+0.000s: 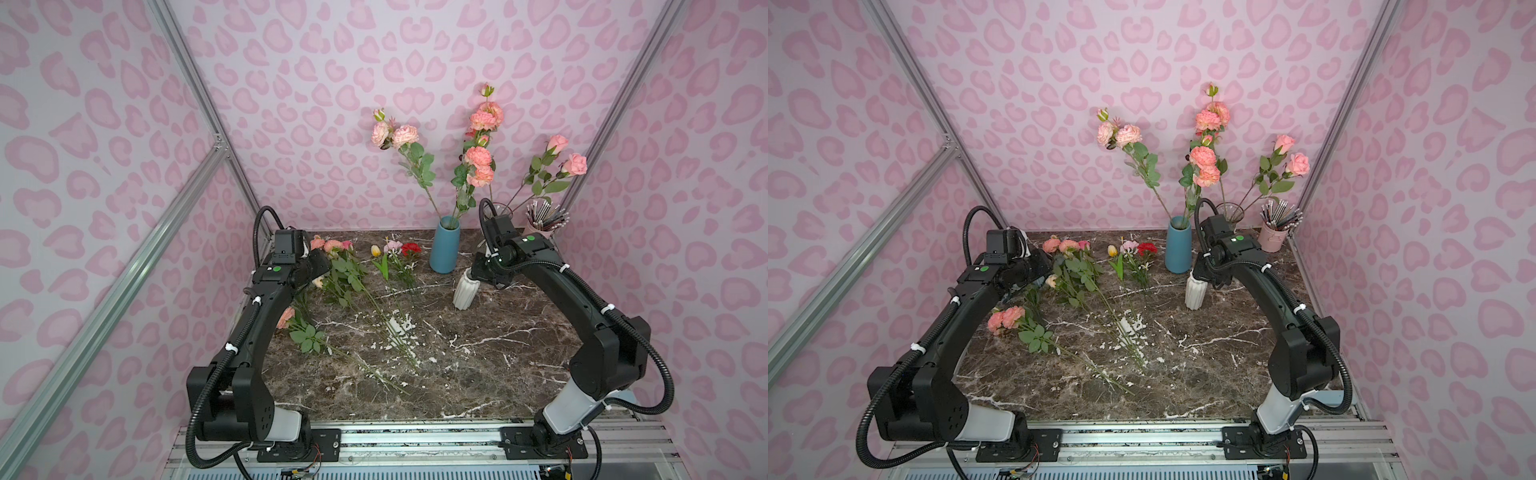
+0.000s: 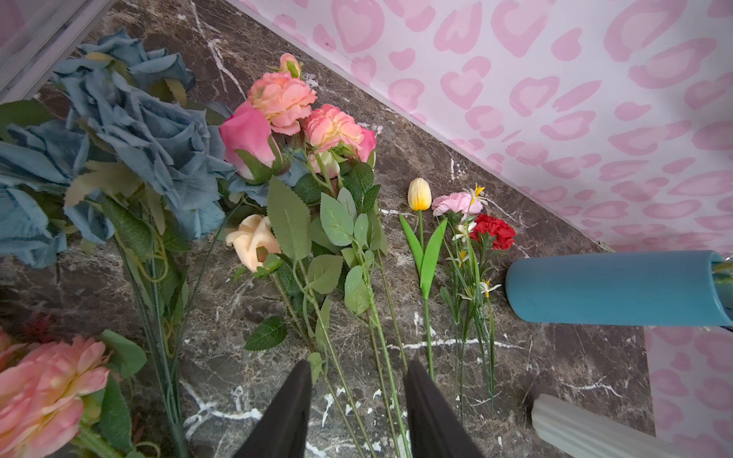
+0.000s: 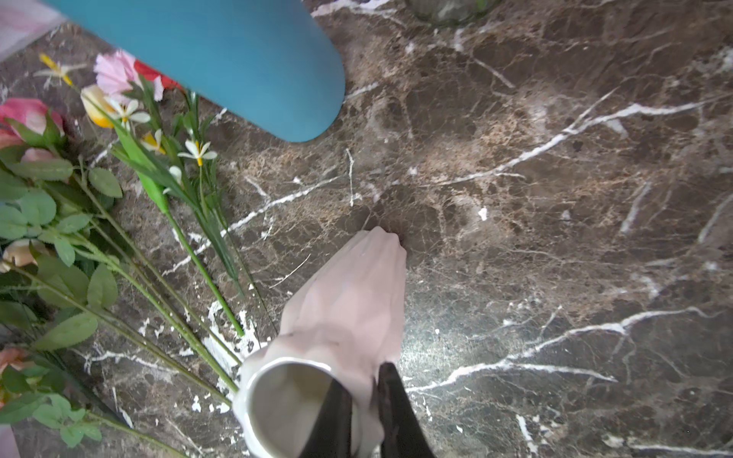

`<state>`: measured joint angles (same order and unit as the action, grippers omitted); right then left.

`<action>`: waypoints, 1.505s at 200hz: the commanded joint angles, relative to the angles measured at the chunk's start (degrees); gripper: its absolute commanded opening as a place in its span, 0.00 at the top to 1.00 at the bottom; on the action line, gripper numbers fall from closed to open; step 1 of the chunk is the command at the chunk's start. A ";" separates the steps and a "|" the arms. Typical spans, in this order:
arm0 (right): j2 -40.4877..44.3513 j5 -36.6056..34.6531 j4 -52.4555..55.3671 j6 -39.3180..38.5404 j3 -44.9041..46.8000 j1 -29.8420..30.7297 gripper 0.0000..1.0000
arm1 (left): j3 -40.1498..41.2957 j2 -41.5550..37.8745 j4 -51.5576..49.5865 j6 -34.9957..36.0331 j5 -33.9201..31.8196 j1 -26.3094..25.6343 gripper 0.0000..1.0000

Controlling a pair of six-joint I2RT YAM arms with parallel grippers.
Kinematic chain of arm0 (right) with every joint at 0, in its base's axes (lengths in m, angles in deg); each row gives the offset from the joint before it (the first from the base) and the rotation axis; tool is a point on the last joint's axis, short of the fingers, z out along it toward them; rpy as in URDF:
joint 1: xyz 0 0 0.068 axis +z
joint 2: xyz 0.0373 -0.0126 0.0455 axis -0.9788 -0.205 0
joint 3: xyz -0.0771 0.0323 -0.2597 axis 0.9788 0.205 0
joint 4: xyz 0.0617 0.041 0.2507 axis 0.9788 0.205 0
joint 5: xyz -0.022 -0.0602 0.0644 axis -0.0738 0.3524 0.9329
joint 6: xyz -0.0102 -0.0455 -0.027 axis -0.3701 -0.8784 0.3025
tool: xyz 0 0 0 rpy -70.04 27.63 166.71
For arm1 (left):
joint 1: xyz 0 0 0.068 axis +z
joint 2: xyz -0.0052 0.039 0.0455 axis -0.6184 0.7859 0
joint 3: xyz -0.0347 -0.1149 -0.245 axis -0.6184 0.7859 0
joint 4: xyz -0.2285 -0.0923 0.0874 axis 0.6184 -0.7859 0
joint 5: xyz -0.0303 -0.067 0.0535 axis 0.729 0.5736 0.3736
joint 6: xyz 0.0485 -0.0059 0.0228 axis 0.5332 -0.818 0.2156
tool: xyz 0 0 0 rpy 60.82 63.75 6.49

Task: Place the pink flowers into the vase
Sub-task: Place the vase at the center of the board.

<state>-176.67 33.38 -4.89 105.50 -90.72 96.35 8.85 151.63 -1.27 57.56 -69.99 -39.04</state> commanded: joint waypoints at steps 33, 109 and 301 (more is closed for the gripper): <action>-2.67 1.49 4.02 -3.15 -3.20 4.10 1.00 | -0.04 -0.53 1.74 -0.35 -0.72 0.22 0.57; -5.22 -1.03 5.64 -5.11 -4.57 5.20 1.00 | -0.08 -0.54 1.54 -0.72 -1.49 0.31 0.57; 13.94 -7.44 -8.41 -3.20 -0.03 8.20 0.60 | 1.12 0.10 2.83 -0.96 -1.50 1.11 0.50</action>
<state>-167.80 26.36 -2.18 101.39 -98.00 103.76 9.68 151.11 -1.23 56.64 -71.87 -37.99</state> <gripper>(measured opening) 0.402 0.508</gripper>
